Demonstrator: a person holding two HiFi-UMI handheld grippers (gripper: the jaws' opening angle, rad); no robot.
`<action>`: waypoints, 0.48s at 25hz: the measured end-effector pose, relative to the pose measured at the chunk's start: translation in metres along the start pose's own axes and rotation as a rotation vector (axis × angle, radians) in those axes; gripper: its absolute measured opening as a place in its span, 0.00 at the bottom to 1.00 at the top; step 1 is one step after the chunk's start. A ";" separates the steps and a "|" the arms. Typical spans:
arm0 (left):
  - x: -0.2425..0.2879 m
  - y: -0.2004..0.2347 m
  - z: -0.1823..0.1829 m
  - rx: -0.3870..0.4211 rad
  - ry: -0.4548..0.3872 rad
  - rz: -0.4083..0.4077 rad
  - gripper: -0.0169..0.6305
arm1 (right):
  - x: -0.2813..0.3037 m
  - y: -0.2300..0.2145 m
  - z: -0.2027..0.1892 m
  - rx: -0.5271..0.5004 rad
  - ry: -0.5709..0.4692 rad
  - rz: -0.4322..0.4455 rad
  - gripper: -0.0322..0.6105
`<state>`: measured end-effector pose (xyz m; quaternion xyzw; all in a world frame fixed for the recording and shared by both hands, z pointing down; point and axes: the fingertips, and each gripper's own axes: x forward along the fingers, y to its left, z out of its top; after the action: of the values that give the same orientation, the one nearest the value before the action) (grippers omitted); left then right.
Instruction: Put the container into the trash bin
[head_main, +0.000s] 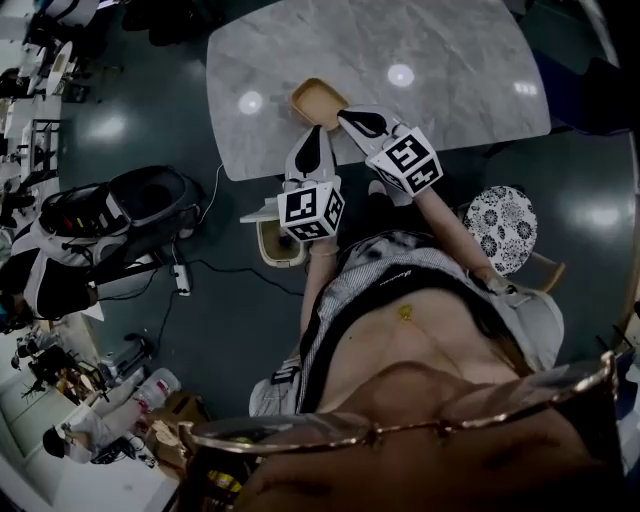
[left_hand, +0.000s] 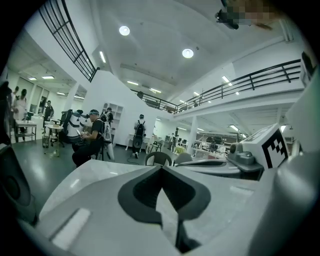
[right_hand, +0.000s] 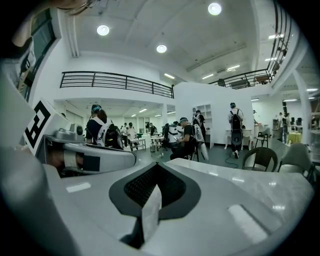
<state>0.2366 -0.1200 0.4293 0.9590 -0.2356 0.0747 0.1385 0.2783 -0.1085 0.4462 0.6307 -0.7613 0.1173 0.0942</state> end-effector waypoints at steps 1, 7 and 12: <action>0.002 0.002 -0.003 -0.005 0.002 0.006 0.03 | 0.003 -0.003 -0.003 -0.001 0.007 0.003 0.09; 0.013 0.019 -0.013 -0.014 0.034 0.029 0.03 | 0.021 -0.019 -0.023 -0.003 0.066 -0.004 0.09; 0.022 0.038 -0.012 -0.005 0.052 0.015 0.03 | 0.038 -0.023 -0.023 0.020 0.077 -0.035 0.09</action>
<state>0.2373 -0.1579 0.4538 0.9547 -0.2392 0.0999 0.1463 0.2933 -0.1412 0.4810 0.6398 -0.7448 0.1473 0.1192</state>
